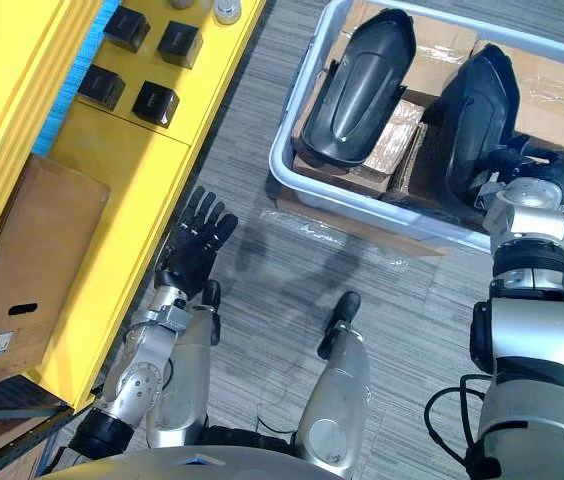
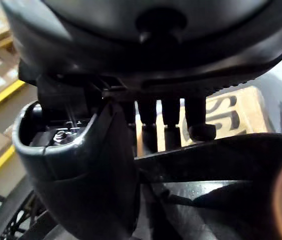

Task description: Walk over and take three plastic housings, then place them on the shelf

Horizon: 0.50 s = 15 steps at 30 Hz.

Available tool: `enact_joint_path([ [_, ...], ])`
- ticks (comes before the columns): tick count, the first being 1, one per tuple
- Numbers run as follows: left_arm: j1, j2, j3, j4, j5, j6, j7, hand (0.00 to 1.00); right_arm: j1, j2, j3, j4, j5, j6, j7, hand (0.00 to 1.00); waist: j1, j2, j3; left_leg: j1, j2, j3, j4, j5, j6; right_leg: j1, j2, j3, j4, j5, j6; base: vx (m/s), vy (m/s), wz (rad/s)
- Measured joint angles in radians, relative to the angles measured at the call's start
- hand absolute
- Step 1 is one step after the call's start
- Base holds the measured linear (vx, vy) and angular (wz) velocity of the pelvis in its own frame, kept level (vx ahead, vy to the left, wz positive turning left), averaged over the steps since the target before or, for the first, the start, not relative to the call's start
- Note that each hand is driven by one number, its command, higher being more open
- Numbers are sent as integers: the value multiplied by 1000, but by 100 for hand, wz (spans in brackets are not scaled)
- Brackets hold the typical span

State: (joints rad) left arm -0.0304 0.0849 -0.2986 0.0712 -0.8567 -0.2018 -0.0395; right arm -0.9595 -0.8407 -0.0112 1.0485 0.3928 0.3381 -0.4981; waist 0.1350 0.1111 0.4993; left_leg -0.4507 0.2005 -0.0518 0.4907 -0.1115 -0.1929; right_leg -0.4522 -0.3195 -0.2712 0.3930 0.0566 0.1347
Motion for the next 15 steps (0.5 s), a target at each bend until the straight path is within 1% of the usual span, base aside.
enact_joint_path([
  [3,2,13,18,-2,-5,-1,7,100,-1,0,-57,0,18,31,-42,0,-1,-1,-1,44,5,7,-25,3,-4,28,2,0,1,-7,-3,48,2,-4],
  [6,8,15,40,-15,-11,-1,7,100,-1,0,-122,0,22,33,-70,0,-5,-2,-1,88,6,12,-51,8,-8,59,1,-4,2,-18,-3,46,-1,0],
  [8,22,19,40,-37,-14,-1,7,100,1,0,-146,0,24,9,-85,0,-10,-2,-2,121,6,13,-74,15,-9,89,1,-12,-4,-22,-2,54,-4,7],
  [10,45,30,38,-62,-12,-1,5,100,1,0,-145,-9,6,-61,-99,0,-20,-3,-2,178,4,13,-127,32,-10,141,3,-27,-36,-21,1,59,-2,9],
  [13,71,60,42,-91,8,0,4,100,8,0,-133,-103,-51,-111,-127,0,-30,-5,-8,253,4,22,-201,55,-9,206,14,-33,-95,-7,11,71,6,-2],
  [14,77,71,42,-95,34,6,6,100,25,1,-130,-134,-91,-148,-141,0,-30,-8,-45,258,5,23,-224,60,-9,216,22,-39,-131,6,13,83,7,-3],
  [15,79,75,43,-97,45,8,6,100,40,1,-129,-153,-112,-163,-149,0,-29,-9,-66,260,7,24,-236,61,-9,224,28,-42,-154,15,16,130,8,-4],
])
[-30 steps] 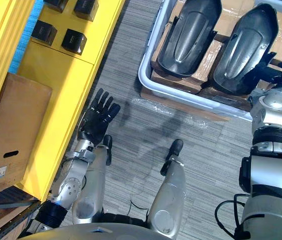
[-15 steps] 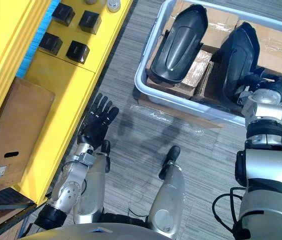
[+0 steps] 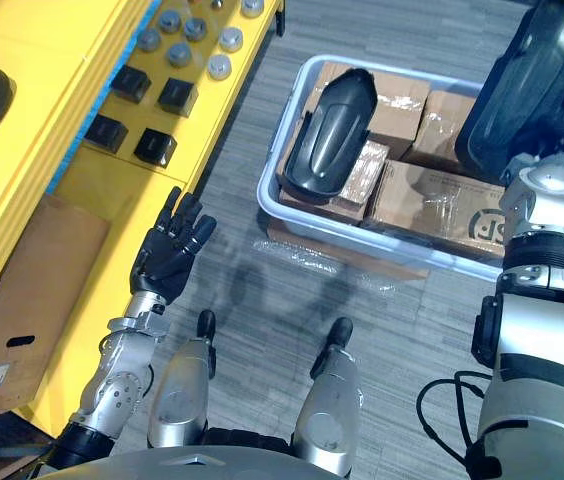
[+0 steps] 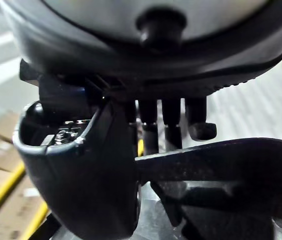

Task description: Walk over and take three plastic housings, then place them on the shelf

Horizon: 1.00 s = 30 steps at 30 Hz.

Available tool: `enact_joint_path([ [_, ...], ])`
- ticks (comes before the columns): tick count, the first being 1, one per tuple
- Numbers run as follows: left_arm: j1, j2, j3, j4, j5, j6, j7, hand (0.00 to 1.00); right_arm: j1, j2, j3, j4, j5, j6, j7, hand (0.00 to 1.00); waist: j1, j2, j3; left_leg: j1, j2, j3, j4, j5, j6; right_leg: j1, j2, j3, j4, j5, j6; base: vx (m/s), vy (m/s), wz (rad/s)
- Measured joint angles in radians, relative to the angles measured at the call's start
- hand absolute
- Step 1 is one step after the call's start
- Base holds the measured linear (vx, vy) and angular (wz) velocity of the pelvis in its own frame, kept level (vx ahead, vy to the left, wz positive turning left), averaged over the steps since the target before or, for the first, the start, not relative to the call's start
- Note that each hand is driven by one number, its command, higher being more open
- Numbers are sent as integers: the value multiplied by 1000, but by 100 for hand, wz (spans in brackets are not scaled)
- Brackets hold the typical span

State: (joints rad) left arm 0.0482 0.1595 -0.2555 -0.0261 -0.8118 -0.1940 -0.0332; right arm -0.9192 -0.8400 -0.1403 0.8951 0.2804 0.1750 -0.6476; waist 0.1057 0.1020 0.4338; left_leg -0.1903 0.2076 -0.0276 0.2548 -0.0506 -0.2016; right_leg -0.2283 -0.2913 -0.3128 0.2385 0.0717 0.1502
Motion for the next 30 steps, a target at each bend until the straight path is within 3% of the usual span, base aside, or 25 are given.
enact_joint_path([
  [4,-5,34,52,-64,8,42,0,100,95,58,11,-121,-155,-65,-17,0,-8,-50,-92,53,13,31,-58,1,0,82,35,-3,-152,70,1,150,19,-14],
  [6,-25,43,66,-86,8,103,0,100,158,122,17,-201,-233,-75,-14,0,-24,-81,-144,97,12,55,-88,0,1,131,43,4,-220,95,8,151,30,-13],
  [9,-78,43,51,-86,-2,204,0,100,222,180,46,-305,-331,-79,3,0,-32,-99,-185,134,13,82,-110,-6,0,168,51,18,-274,115,10,101,21,-18],
  [14,-135,16,-30,-78,-98,331,5,100,323,279,98,-521,-510,-126,27,0,-68,-101,-228,168,16,118,-124,-18,-3,183,60,48,-308,128,8,26,13,-20],
  [20,-191,-26,-67,25,-246,341,83,100,466,361,142,-658,-661,-256,30,0,-86,-113,-278,212,17,154,-135,-31,-3,201,64,79,-316,130,10,15,15,-17],
  [27,-211,-31,-104,104,-246,254,113,100,535,440,247,-755,-682,-390,69,0,-89,-122,-312,233,17,175,-143,-33,-4,202,66,99,-316,130,10,-10,6,-8],
  [30,-212,-37,-127,120,-258,216,104,100,565,479,302,-753,-689,-398,92,0,-87,-127,-328,234,16,175,-145,-33,-4,203,65,99,-316,130,10,2,5,1],
])
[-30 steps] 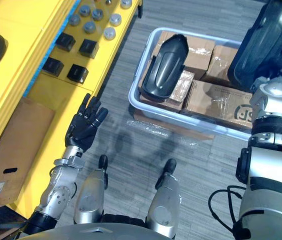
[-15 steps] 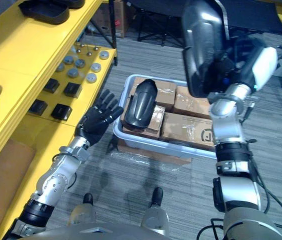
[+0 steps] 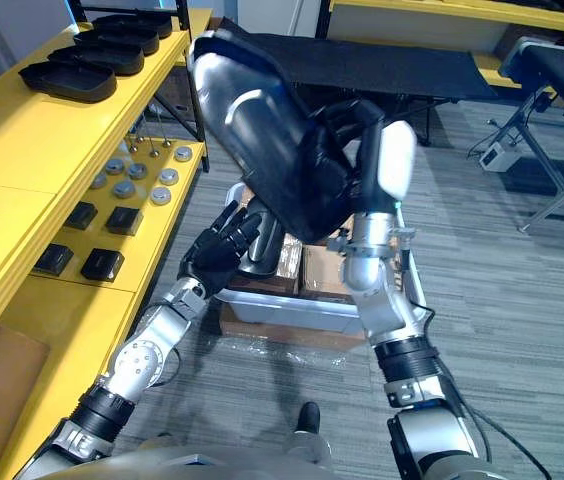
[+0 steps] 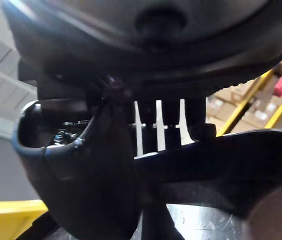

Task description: Walk over and take three plastic housings, then place them on the shelf

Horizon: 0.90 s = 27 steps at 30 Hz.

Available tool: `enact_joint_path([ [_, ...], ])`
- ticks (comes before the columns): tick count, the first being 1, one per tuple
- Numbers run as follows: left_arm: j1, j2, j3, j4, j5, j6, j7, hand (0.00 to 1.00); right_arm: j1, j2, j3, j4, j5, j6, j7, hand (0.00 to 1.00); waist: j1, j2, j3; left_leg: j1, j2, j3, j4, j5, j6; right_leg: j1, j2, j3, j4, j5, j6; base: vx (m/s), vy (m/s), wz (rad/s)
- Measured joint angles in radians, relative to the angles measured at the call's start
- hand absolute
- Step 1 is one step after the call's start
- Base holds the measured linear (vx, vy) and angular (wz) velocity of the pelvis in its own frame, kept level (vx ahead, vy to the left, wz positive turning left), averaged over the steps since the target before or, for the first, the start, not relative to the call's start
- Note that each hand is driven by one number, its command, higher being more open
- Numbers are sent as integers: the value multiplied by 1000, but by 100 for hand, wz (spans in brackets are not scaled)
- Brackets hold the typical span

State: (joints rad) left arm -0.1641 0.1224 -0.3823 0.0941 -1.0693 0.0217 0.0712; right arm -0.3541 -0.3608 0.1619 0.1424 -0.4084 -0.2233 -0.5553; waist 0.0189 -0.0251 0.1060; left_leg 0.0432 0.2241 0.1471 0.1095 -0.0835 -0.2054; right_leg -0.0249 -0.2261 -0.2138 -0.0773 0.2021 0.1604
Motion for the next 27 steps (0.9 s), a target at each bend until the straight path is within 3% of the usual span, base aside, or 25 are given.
enact_joint_path([
  [3,0,6,-12,20,5,-68,-10,100,18,48,0,4,17,3,-5,0,6,-1,-1,2,-1,-5,0,0,1,5,-1,-2,0,0,0,-8,11,4],
  [7,0,6,-36,22,1,-115,-13,100,24,78,11,43,33,12,-32,0,5,-1,-11,1,-2,-6,0,1,1,7,-3,-3,-1,0,0,0,0,0],
  [11,-17,6,-82,21,-62,-119,-57,100,27,84,67,130,33,35,-45,0,4,-2,-32,2,-3,-6,-2,1,1,8,-3,-4,-1,0,0,0,0,0],
  [13,-71,-6,-104,21,-70,-126,-50,100,41,80,156,168,26,37,-42,0,3,-1,-33,2,-2,-8,-4,4,2,8,-3,-6,-1,0,0,0,0,0],
  [27,-74,1,-104,13,-64,-99,-49,100,57,92,168,164,31,31,-149,0,8,-9,-56,2,-3,-16,-7,9,2,11,-4,-14,-1,0,0,-4,3,2],
])
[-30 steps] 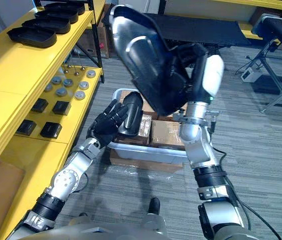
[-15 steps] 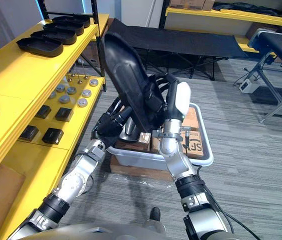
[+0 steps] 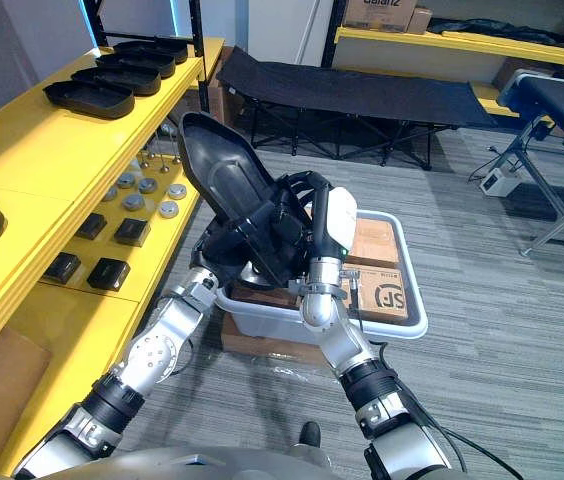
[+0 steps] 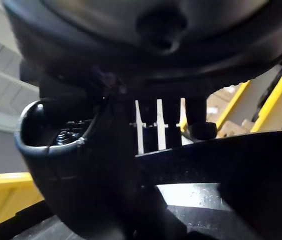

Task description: Walk over and take three plastic housings, then place them on the shelf

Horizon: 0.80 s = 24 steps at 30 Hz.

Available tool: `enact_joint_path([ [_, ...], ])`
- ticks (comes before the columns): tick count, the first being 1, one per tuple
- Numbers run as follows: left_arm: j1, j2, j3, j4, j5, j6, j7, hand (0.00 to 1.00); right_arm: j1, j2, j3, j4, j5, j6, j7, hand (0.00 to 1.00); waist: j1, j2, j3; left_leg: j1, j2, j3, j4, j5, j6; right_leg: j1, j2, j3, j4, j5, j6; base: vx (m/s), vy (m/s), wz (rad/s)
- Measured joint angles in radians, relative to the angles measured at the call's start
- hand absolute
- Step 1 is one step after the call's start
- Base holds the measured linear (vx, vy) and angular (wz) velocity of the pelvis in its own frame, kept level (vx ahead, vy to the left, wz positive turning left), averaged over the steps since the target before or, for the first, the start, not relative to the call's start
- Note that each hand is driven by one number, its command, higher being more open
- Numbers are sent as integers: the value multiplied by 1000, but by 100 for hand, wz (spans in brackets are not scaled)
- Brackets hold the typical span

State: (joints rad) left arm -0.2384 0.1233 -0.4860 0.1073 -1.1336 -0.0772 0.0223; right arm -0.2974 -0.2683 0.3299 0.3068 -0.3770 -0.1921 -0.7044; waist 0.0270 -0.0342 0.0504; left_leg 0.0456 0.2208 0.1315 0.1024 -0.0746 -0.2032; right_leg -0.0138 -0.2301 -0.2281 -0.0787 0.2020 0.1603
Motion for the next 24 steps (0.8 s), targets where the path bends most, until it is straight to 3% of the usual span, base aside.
enact_joint_path([
  [2,0,-3,0,0,1,14,-2,100,0,0,-8,-11,1,-9,0,0,0,0,0,1,0,0,0,0,0,0,0,1,0,0,0,0,0,0],
  [3,0,-4,-2,0,2,19,-2,0,0,-1,-11,-19,1,-15,1,0,-1,0,0,1,0,1,0,0,0,0,0,2,0,0,0,0,0,0],
  [9,0,-10,-9,-1,71,32,13,0,0,-2,-40,-50,31,-42,22,0,-2,0,0,4,0,4,-1,-1,0,-1,1,7,0,0,0,0,0,-1],
  [11,1,-9,15,4,89,23,78,0,1,0,-44,-72,40,-48,31,0,-6,1,0,7,-1,10,-1,-2,0,-3,1,12,0,0,0,0,0,-6],
  [18,4,-6,59,22,88,-87,159,0,13,9,0,-156,45,-100,57,0,-4,2,1,9,-1,12,-2,-5,0,-3,1,14,0,0,0,0,0,0],
  [24,29,-13,11,22,74,-135,203,0,36,86,26,-156,71,-106,71,0,-6,3,2,8,-2,13,-3,-5,0,-6,0,14,-1,0,0,0,0,0],
])
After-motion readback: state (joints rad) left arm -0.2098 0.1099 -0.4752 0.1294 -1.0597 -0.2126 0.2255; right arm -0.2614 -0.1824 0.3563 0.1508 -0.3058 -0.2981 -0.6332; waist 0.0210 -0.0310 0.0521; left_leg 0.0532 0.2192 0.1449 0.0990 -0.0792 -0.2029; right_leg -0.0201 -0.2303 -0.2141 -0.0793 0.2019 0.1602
